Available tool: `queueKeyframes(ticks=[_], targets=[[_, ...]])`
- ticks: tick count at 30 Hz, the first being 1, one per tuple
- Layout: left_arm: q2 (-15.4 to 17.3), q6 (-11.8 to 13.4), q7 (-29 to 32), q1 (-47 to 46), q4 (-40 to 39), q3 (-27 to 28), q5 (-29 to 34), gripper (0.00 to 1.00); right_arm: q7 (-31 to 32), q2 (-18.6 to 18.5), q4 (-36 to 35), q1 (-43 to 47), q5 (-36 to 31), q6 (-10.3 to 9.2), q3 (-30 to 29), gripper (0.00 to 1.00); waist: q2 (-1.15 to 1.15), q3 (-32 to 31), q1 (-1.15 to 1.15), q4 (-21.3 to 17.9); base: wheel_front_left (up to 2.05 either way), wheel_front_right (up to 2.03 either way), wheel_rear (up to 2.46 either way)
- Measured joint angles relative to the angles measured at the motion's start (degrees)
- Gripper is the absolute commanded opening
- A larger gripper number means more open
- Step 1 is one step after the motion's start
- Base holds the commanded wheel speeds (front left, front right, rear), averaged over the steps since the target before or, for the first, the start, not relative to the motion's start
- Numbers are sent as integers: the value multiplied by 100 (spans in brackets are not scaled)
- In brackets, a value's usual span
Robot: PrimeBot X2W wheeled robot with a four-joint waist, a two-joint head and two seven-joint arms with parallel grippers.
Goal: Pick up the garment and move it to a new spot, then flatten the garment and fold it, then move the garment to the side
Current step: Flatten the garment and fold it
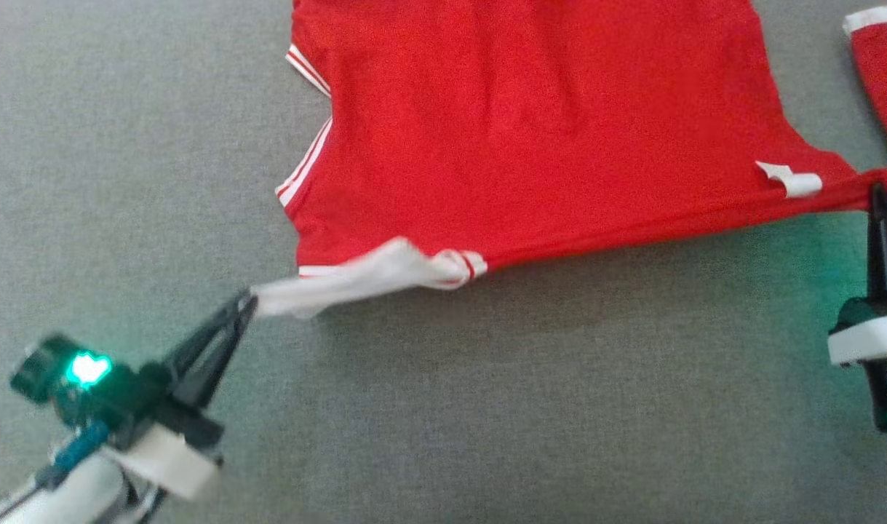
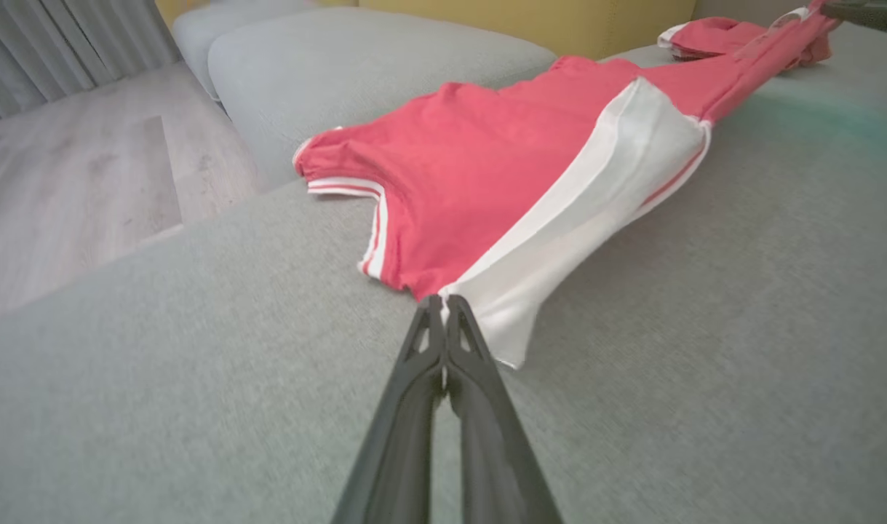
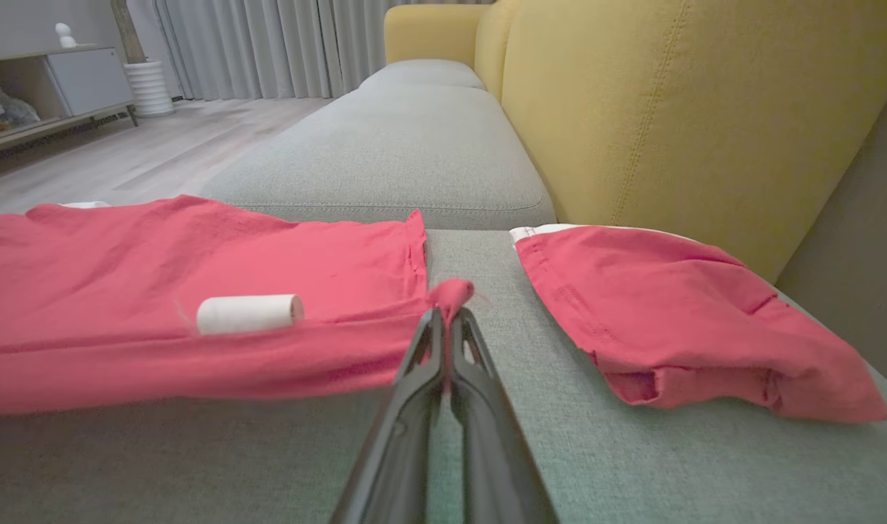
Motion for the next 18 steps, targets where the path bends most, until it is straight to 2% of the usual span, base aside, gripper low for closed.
queueKeyframes(ticks=[8,18], targets=[[-196,-372,345,-1524,537,52,737,0,2,52,337,-742,-123,0,79,0,0,336,1,-33,0,0,0],[-558,-1111,695,-3264,1623,89,1259,0,0,-57,1132,-2053,-194,0,667,0,0,887,2,-134,0,0,0]])
